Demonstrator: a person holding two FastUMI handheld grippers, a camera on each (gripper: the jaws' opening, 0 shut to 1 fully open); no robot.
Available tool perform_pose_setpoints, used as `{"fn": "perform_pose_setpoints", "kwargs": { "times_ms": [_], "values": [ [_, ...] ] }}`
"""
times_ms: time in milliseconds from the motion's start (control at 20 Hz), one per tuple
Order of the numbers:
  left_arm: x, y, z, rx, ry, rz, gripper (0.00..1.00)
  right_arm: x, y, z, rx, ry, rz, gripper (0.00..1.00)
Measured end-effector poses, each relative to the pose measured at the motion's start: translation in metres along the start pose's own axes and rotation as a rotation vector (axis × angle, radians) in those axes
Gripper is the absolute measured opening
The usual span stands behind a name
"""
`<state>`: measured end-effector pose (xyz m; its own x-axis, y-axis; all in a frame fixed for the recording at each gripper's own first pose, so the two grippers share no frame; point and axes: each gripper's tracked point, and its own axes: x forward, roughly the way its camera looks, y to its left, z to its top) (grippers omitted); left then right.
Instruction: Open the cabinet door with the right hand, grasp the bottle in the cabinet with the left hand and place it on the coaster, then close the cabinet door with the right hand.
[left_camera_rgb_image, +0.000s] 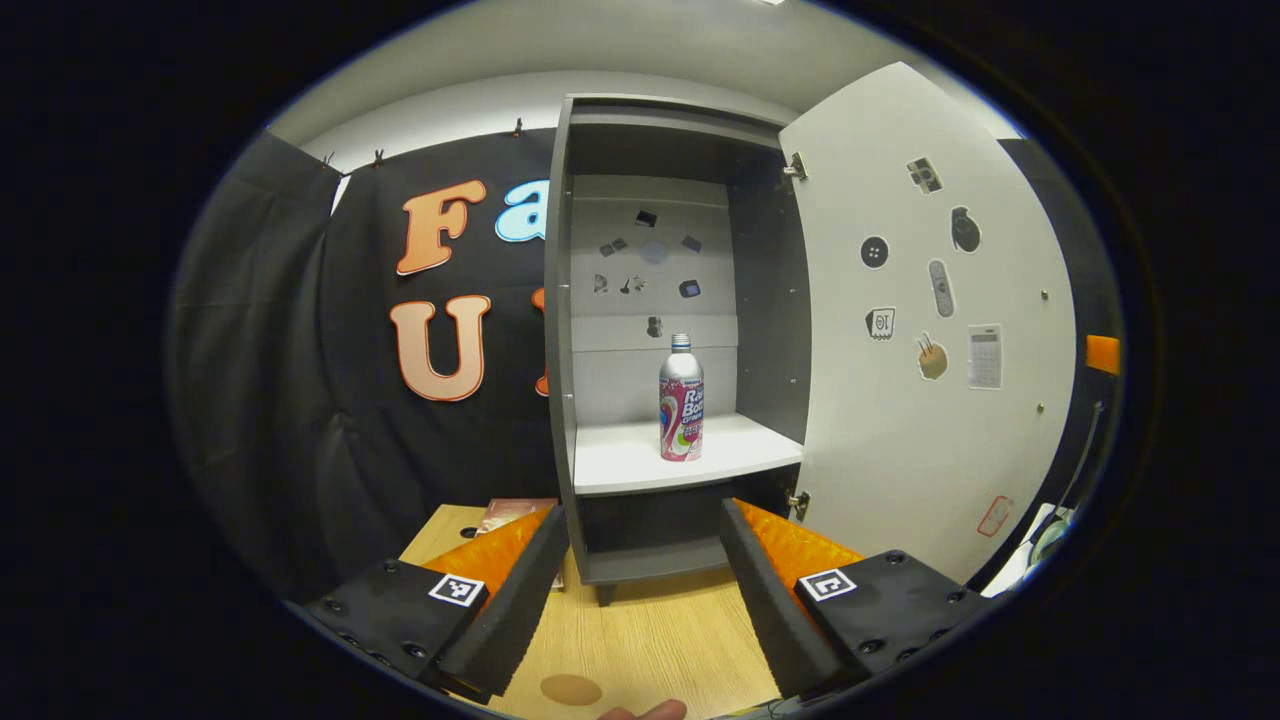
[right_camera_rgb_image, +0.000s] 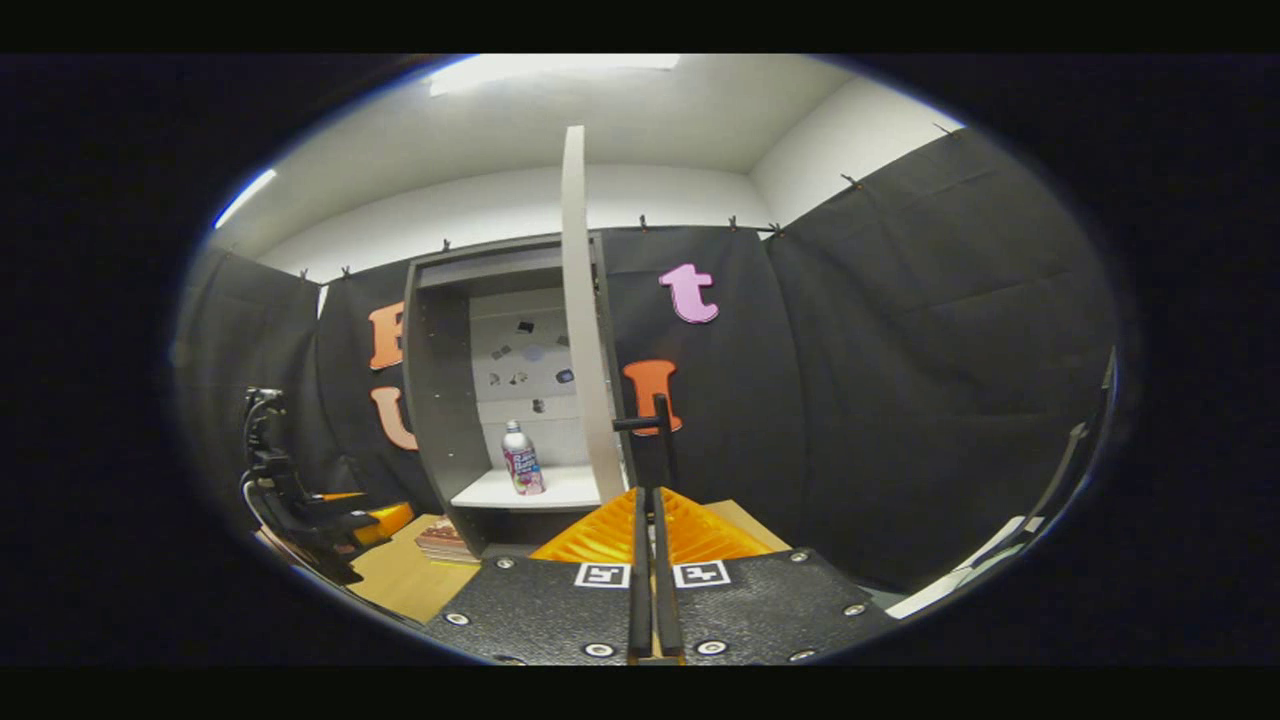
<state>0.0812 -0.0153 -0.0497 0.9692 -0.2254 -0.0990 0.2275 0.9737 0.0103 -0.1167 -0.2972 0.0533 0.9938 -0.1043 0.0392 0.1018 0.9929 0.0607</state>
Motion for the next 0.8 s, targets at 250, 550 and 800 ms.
{"fn": "perform_pose_setpoints", "kwargs": {
  "times_ms": [250, 550, 800],
  "values": [
    [0.020, -0.003, 0.006, 0.000, -0.028, -0.015, 0.98, -0.008, 0.047, 0.003, 0.008, -0.003, 0.049, 0.03],
    [0.041, -0.007, 0.012, 0.001, -0.046, -0.030, 0.98, 0.021, 0.093, -0.019, -0.009, 0.043, 0.090, 0.08],
    [0.058, -0.015, 0.016, 0.000, -0.063, -0.061, 0.98, 0.047, 0.109, -0.034, 0.024, 0.082, 0.096, 0.22]
  ]
}}
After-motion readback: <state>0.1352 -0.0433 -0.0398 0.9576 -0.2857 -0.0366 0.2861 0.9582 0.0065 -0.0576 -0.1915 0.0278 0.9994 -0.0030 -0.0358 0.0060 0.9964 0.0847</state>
